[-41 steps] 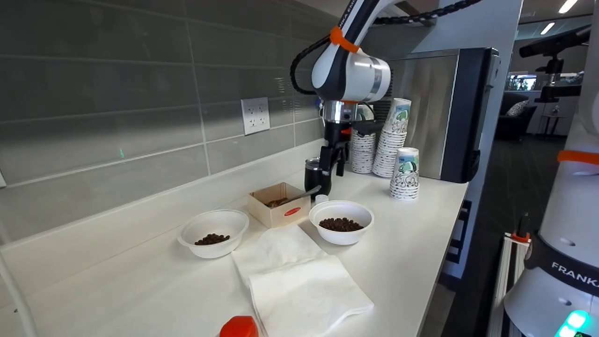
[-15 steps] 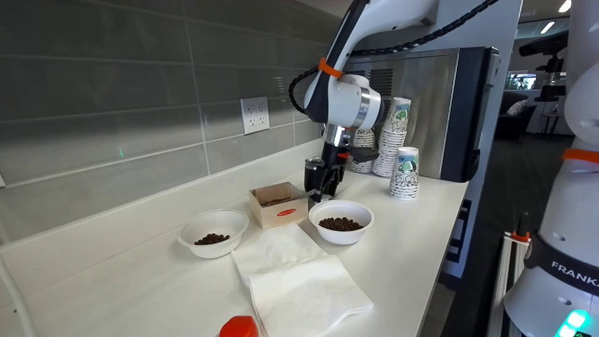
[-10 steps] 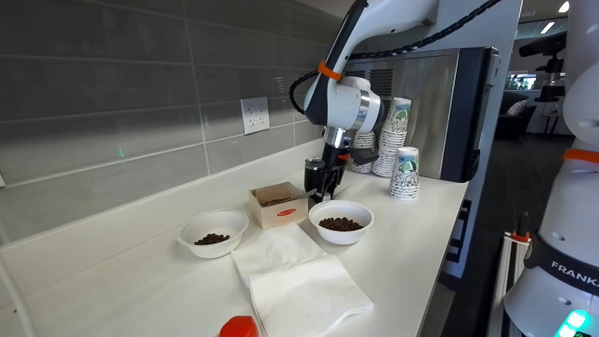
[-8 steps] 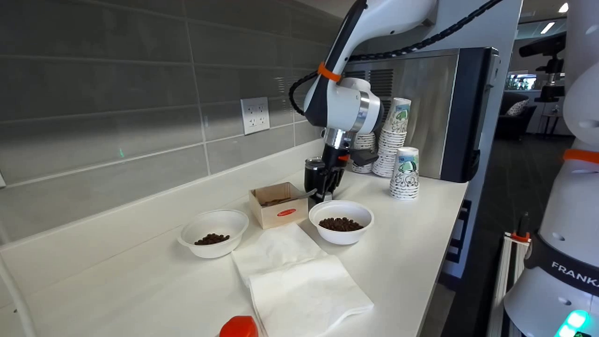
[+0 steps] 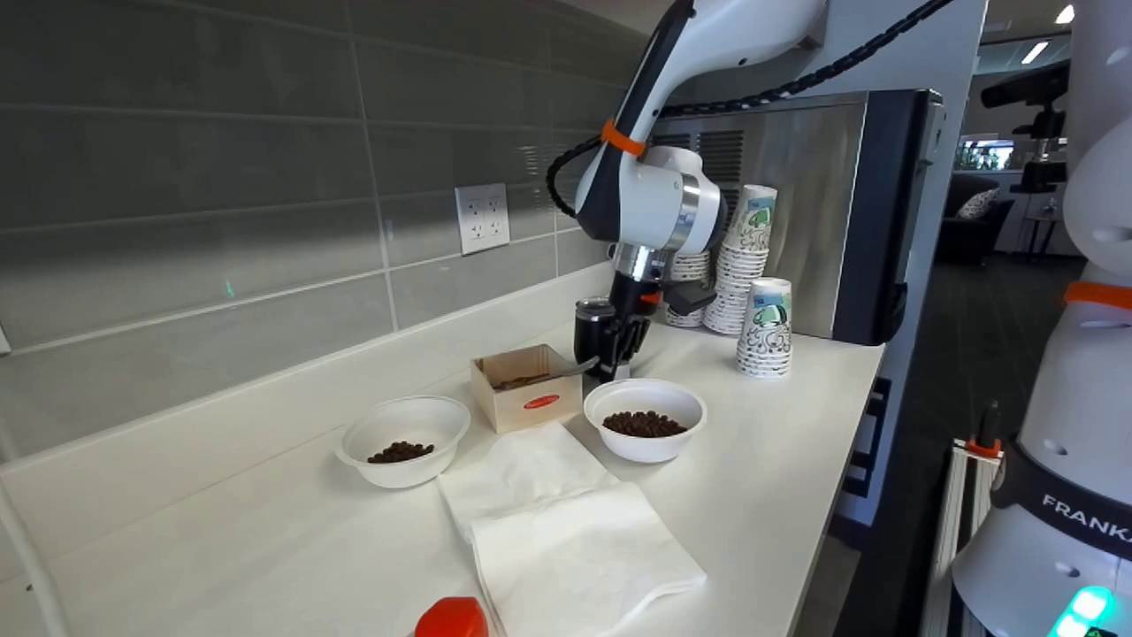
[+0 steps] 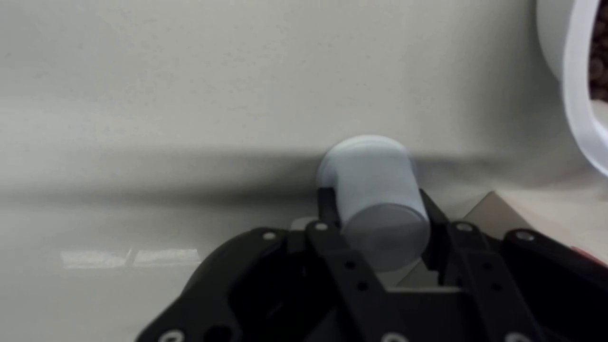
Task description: Put the coffee pod in the brown box
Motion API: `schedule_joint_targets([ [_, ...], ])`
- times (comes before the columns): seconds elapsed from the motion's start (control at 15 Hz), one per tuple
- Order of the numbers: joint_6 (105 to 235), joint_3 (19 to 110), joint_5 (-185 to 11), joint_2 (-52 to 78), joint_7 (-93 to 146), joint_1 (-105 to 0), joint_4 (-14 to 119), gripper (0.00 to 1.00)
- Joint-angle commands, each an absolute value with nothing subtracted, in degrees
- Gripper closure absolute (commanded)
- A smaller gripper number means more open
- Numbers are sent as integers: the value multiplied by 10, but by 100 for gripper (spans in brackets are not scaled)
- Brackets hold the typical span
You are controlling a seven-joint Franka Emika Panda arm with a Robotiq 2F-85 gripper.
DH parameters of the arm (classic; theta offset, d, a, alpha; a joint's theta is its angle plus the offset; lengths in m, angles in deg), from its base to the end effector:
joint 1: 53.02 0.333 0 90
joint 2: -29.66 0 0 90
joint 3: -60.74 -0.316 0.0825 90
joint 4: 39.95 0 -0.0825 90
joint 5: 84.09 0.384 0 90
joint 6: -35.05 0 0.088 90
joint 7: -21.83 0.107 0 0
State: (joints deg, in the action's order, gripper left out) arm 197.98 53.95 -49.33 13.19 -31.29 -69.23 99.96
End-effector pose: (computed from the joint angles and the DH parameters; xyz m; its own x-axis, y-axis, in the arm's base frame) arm 0.4782 -0.1075 0.1938 0.9611 0.1632 0.2229 0.1954 -0.9719 -0.1309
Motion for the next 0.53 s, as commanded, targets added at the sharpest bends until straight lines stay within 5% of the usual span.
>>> schedule_joint_targets([
  [0.0,2001,551,-502,182,-292,-683,1042,84],
  [0.47,2006,551,-523,266,-261,-666,1089,84],
])
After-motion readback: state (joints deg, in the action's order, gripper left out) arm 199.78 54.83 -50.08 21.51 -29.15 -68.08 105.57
